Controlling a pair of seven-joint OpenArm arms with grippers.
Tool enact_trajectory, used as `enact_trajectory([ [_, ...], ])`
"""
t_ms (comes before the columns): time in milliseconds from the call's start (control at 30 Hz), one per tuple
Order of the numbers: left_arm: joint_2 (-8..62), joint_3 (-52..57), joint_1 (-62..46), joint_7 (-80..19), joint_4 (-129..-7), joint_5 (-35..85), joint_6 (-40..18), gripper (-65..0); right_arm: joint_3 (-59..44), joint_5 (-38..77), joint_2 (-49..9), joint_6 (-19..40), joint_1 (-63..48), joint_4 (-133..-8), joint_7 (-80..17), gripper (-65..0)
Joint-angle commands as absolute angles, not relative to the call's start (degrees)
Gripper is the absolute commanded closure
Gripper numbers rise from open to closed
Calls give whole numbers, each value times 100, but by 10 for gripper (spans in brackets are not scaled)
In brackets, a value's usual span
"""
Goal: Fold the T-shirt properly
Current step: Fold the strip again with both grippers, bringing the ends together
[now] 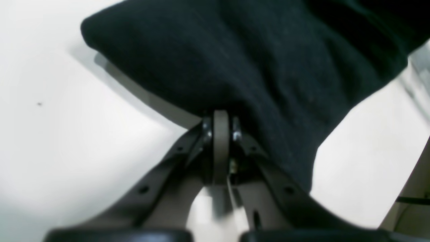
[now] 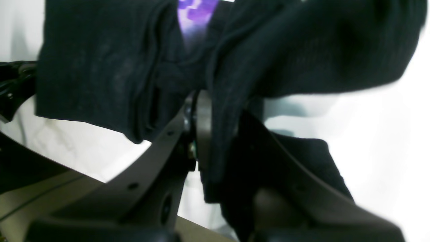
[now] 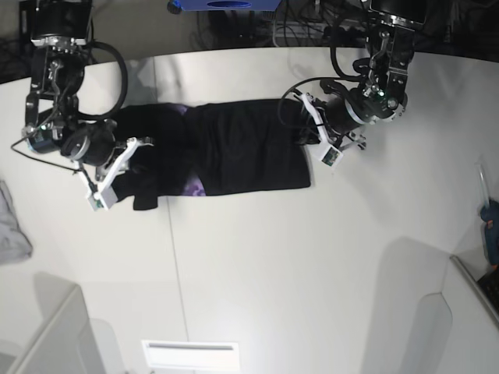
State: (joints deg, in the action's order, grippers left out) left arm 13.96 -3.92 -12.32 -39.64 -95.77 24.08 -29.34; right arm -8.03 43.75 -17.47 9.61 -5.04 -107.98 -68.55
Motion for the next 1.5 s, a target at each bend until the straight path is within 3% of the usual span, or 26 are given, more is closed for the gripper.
enact_trajectory([
  [0,1437,-382,-1191,-3829,-9657,2510,-2967,0,-840,4470,-1771,963,-453,-11020,-6765,0],
  [733,1657,13,-1314,-3829,-9648,2501,-2967,0,-813,4497,-66,980,-690,-11407,-6967,0],
  [1067,1719,4,-1332,-3820,-9288,2501,-2967,0,-75,4470,259,945,-637,-11380,-6800,0],
  [1267,1719,4,-1341,-3820,-9288,2501,-2967,0,286,4479,277,479,-637,-11363,-6563,0],
  [1467,1719,4,-1349,-3820,-9305,2501,-2967,0,611,4479,295,400,-637,-11240,-6220,0],
])
